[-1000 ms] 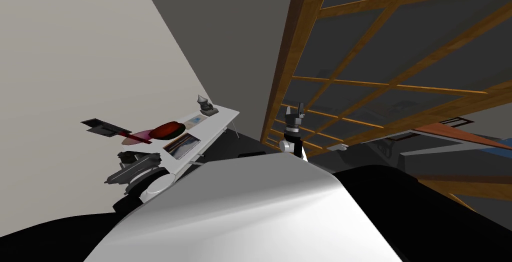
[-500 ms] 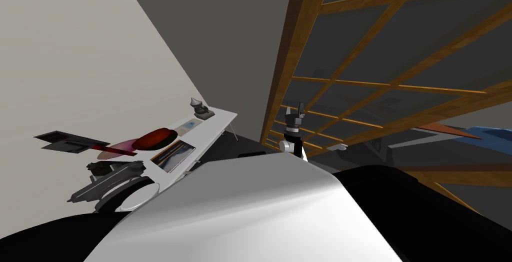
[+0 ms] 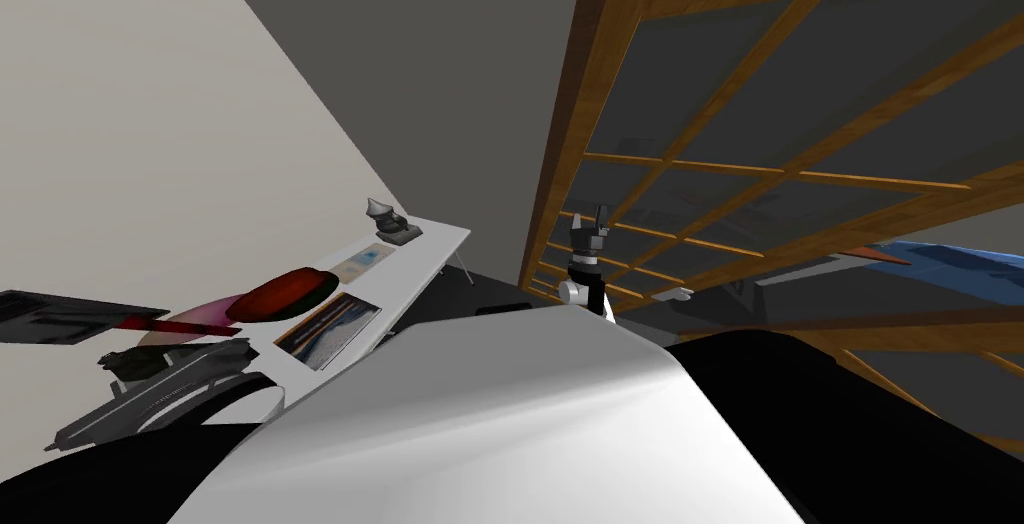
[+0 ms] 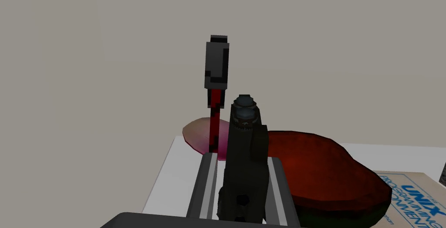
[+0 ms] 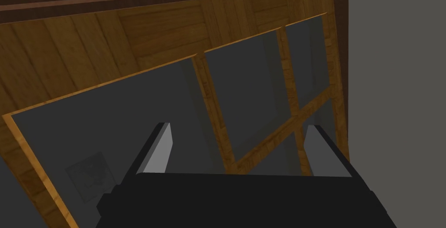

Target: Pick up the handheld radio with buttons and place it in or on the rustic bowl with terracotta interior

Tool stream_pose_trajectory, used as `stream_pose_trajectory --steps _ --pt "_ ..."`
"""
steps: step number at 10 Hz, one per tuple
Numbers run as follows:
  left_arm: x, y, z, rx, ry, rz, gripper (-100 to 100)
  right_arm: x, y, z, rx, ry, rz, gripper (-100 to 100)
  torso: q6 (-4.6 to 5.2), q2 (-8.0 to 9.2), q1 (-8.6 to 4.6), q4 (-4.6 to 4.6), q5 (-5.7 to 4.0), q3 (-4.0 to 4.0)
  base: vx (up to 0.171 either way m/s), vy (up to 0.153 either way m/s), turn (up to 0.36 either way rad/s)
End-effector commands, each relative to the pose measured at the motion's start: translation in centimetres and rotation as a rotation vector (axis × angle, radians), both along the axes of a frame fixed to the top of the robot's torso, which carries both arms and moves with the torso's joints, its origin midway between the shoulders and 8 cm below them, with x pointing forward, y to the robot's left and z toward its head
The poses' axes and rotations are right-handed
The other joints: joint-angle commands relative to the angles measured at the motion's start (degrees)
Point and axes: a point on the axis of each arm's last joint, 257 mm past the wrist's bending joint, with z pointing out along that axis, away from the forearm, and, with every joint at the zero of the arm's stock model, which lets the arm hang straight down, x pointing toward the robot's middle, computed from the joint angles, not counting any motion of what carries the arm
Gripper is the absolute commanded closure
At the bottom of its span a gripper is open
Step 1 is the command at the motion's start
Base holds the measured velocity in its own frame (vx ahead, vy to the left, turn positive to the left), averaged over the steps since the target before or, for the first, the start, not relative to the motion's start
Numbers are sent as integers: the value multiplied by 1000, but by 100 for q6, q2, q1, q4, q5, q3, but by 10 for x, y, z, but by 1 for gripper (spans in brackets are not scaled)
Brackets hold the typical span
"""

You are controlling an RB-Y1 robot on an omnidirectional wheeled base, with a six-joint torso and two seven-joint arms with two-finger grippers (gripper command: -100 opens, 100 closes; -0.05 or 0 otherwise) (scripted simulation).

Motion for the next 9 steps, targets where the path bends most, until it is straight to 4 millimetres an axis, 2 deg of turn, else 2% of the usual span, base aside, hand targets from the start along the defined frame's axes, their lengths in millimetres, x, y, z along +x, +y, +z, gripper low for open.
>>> stream_pose_trajectory --steps 1,4,9 --pt "-17 10 6 -8 -4 26 100 0 0 0 0 0 0 0 0 0 0 0 0 0 81 16 -158" --pt "-29 16 7 -29 -17 47 100 0 0 0 0 0 0 0 -3 1 2 3 6 2 59 13 -50" --pt "-75 36 16 -78 -39 127 100 0 0 0 0 0 0 0 5 -4 6 6 8 1 76 18 -111"
